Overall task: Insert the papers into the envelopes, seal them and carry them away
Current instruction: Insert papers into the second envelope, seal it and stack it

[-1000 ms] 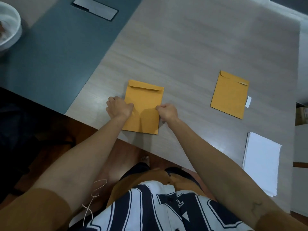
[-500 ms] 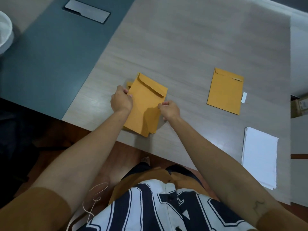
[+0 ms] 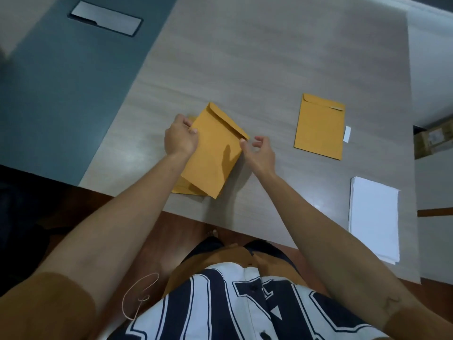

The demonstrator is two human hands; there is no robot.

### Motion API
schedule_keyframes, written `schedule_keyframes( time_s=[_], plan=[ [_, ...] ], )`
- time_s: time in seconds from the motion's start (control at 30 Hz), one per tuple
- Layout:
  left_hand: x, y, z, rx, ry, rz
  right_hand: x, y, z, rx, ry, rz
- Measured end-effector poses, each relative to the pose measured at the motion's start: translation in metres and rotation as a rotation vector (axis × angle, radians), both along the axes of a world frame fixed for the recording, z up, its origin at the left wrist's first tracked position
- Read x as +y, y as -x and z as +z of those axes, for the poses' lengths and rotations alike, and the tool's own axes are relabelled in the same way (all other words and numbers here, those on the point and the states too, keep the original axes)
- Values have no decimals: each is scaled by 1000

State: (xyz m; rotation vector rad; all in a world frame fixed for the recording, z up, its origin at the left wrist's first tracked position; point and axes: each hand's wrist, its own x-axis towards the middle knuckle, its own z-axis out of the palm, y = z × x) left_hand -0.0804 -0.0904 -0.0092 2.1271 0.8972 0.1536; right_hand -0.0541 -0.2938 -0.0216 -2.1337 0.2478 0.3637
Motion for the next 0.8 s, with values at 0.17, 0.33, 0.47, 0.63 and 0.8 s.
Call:
schedule_keyframes(
  time_s=[0.17, 0.33, 0.47, 0.63, 0.8],
  plan=[
    [-43, -20, -3, -1, 75, -193, -51, -3, 4, -106, 49, -63],
    [-98, -30, -17, 76, 93, -444, -118, 13, -8, -114, 247, -107],
    [-142, -29, -31, 144, 55, -663, -162, 33, -14, -68, 249, -139],
    [-174, -29, -42, 185, 25, -755, -201, 46, -19, -33, 216, -173],
    [-189, -27, -48, 220, -64, -754, -231, 44, -24, -1, 238, -156]
  ],
)
